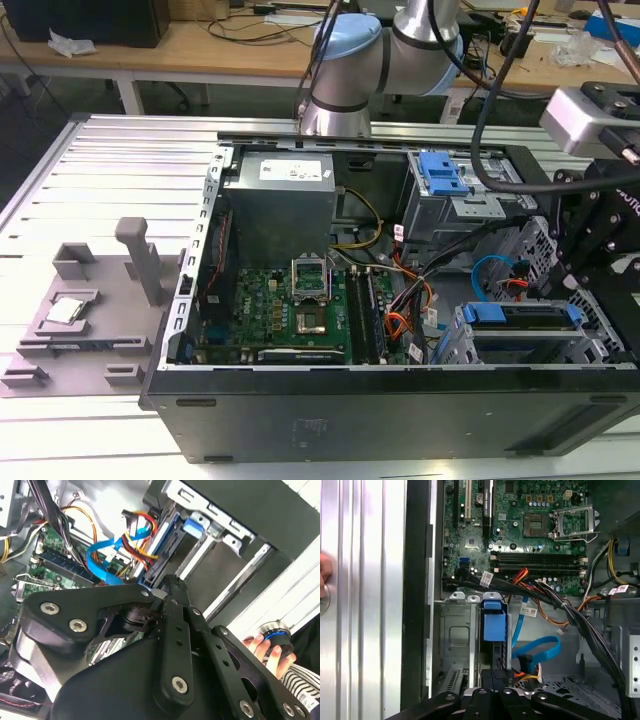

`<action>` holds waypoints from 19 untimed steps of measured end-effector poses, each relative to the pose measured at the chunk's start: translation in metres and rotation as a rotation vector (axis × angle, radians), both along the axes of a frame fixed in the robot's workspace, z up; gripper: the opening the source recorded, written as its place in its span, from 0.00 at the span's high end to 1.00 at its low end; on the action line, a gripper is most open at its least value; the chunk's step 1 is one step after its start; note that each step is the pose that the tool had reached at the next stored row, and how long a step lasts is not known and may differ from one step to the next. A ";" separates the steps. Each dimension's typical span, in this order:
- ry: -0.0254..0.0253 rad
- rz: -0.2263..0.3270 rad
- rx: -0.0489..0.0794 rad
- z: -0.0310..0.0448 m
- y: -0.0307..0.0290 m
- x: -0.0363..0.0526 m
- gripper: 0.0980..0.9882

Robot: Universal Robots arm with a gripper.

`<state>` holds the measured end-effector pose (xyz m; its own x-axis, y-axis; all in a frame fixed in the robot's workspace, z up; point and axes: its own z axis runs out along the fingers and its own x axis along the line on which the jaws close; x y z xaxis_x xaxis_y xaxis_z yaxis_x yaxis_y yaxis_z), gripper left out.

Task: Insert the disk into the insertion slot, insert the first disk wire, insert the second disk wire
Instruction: 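Insert the first disk wire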

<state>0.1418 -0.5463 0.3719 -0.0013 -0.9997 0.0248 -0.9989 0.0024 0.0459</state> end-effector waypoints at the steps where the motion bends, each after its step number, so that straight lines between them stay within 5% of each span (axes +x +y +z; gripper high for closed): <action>1: 0.0002 0.000 0.000 -0.0002 0.0016 0.0013 0.99; 6: 0.0005 0.000 0.000 -0.0029 0.0133 0.0063 0.99; 12: 0.0005 0.000 0.000 -0.0031 0.0134 0.0063 0.98; 14: 0.0005 0.000 0.000 -0.0038 0.0135 0.0061 0.84; 19: 0.0004 0.000 -0.004 -0.0149 0.0133 0.0015 0.84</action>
<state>0.1433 -0.5330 0.3570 -0.0012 -0.9996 0.0292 -0.9989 0.0026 0.0463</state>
